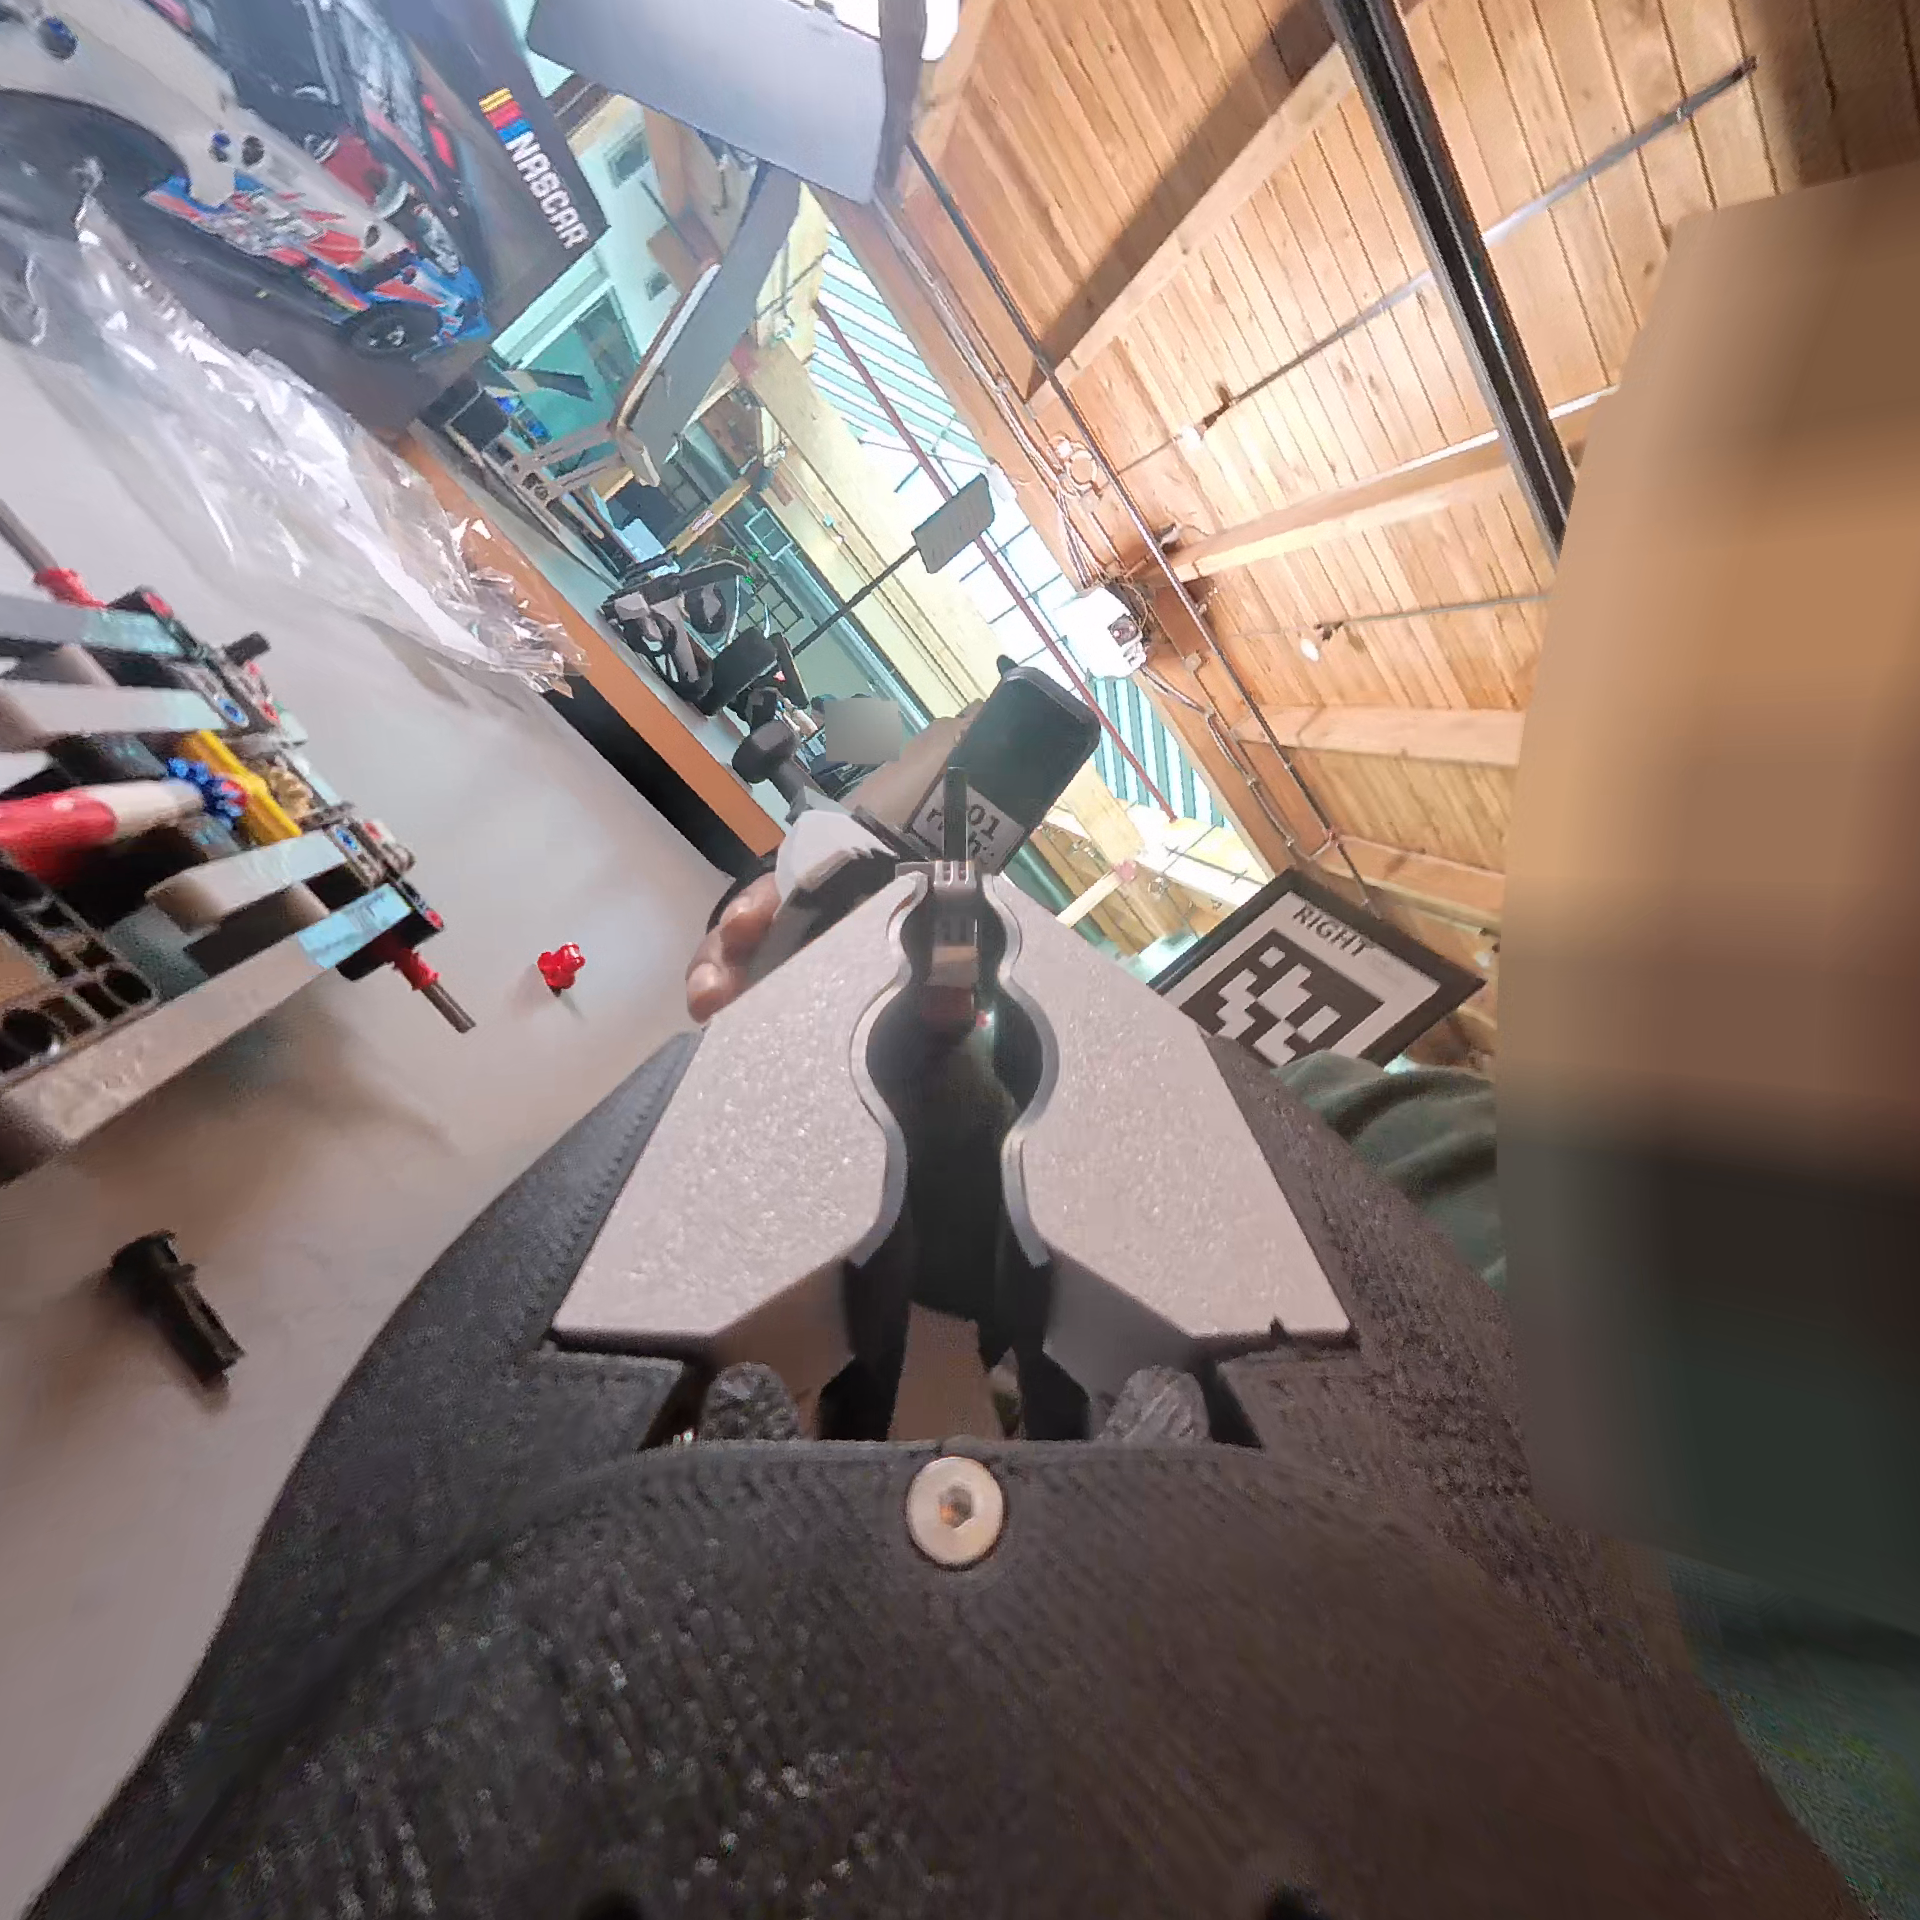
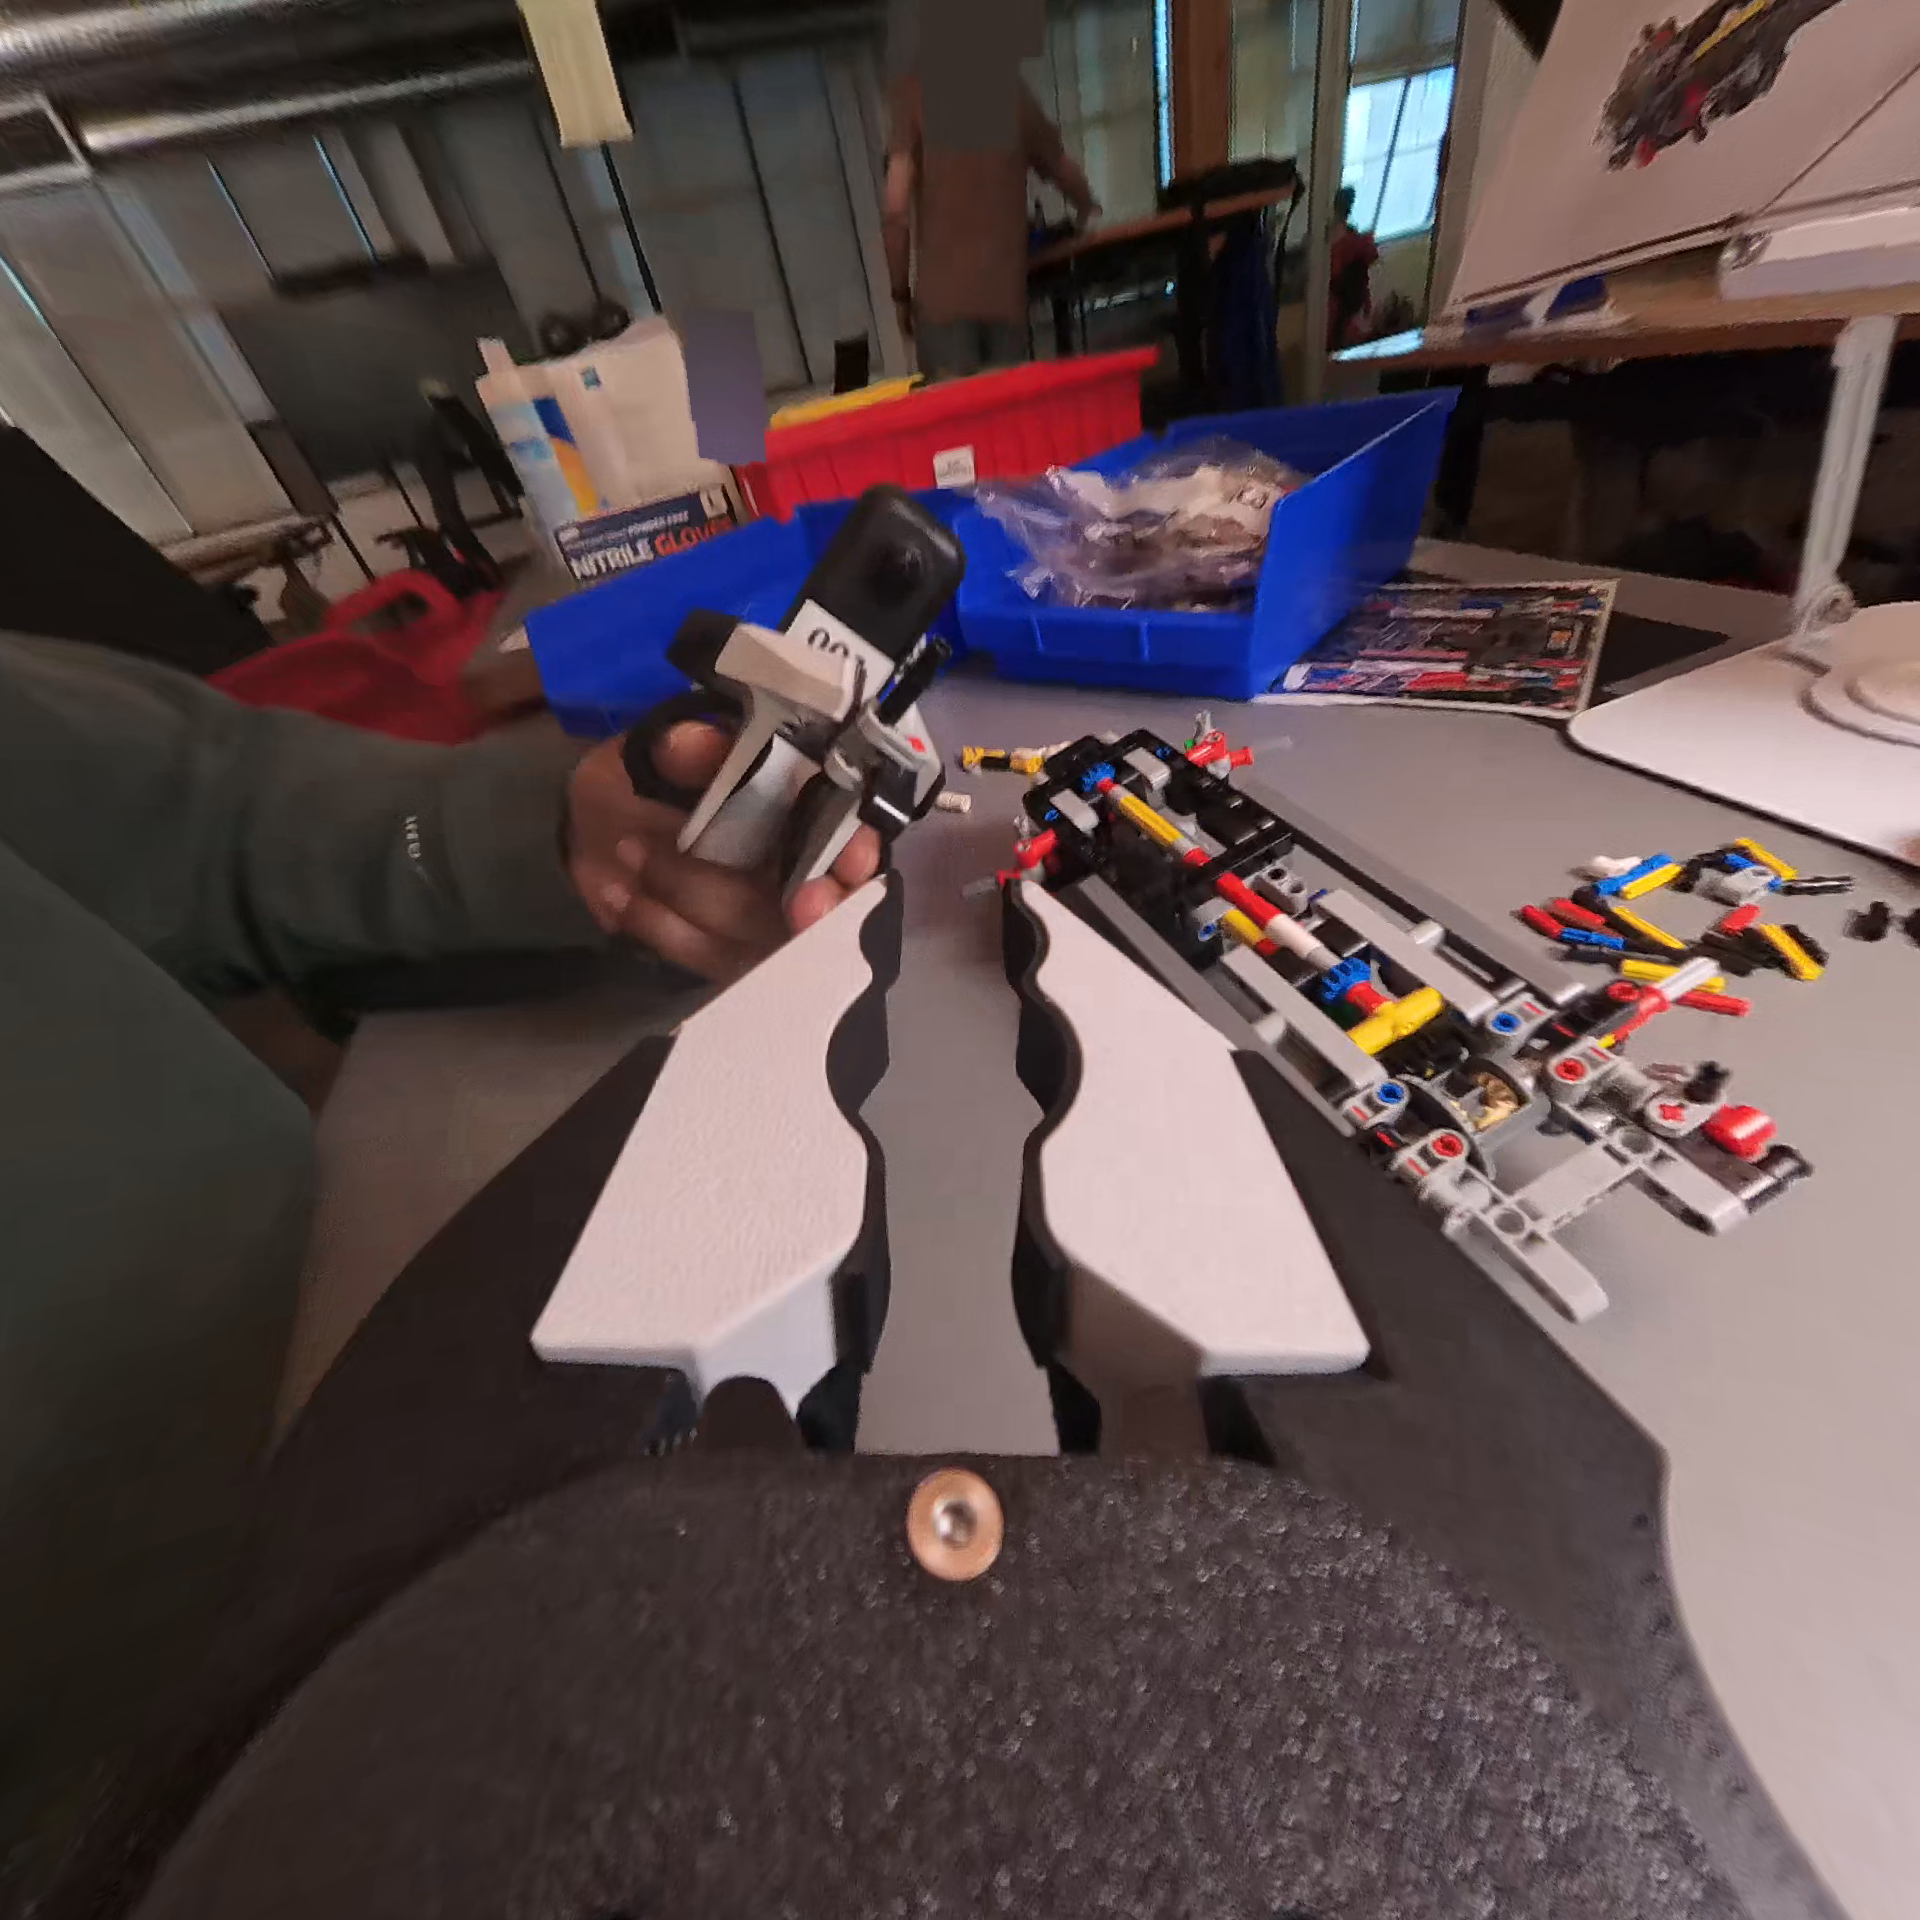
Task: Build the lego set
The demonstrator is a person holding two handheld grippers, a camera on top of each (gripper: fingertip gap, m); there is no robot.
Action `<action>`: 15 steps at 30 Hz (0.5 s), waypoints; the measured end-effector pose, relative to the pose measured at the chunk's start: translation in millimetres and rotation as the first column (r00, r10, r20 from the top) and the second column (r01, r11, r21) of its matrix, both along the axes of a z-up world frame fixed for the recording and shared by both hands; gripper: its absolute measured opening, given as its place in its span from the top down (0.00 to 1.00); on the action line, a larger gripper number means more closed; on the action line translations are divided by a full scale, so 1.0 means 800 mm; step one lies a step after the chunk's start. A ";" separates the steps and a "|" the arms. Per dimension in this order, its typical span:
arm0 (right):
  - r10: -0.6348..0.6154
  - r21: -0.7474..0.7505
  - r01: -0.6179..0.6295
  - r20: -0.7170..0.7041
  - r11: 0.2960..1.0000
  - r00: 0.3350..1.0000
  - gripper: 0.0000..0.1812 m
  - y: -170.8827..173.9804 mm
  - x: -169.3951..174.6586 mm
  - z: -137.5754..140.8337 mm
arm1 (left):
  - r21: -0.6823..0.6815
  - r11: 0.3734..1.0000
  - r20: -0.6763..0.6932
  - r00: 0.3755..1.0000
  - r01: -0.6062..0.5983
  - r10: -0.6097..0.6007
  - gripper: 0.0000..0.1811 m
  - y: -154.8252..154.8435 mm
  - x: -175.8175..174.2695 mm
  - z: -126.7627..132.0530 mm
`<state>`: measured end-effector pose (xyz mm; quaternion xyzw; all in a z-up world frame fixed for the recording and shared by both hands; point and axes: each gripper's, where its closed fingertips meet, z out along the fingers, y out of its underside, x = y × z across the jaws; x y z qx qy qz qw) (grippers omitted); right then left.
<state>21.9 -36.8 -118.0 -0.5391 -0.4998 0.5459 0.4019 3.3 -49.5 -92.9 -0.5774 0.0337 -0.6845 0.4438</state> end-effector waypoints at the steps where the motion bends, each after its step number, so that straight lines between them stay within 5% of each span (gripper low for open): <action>1: 0.025 -0.020 -0.025 0.002 0.999 1.000 0.90 -0.007 -0.001 0.000 | 0.042 0.999 -0.028 1.000 0.000 0.001 0.97 -0.003 0.002 0.001; 4: 0.100 -0.129 -0.104 -0.033 0.986 0.994 0.91 -0.023 -0.001 0.009 | 0.174 0.985 -0.156 0.987 -0.008 0.036 0.97 -0.010 0.012 0.000; 11: 0.140 -0.062 -0.140 -0.006 0.988 0.990 0.97 -0.033 0.004 0.009 | 0.290 0.956 -0.321 0.945 0.040 0.058 0.96 -0.023 0.029 -0.005; 13: 0.164 0.033 -0.170 0.132 0.985 0.978 0.97 -0.035 0.008 -0.016 | 0.304 0.945 -0.506 0.861 0.117 0.056 0.96 -0.026 0.033 -0.032; 15: 0.155 0.114 -0.190 0.262 0.975 0.953 0.98 -0.034 0.012 -0.047 | 0.319 0.926 -0.709 0.699 0.202 0.092 0.96 -0.028 0.033 -0.071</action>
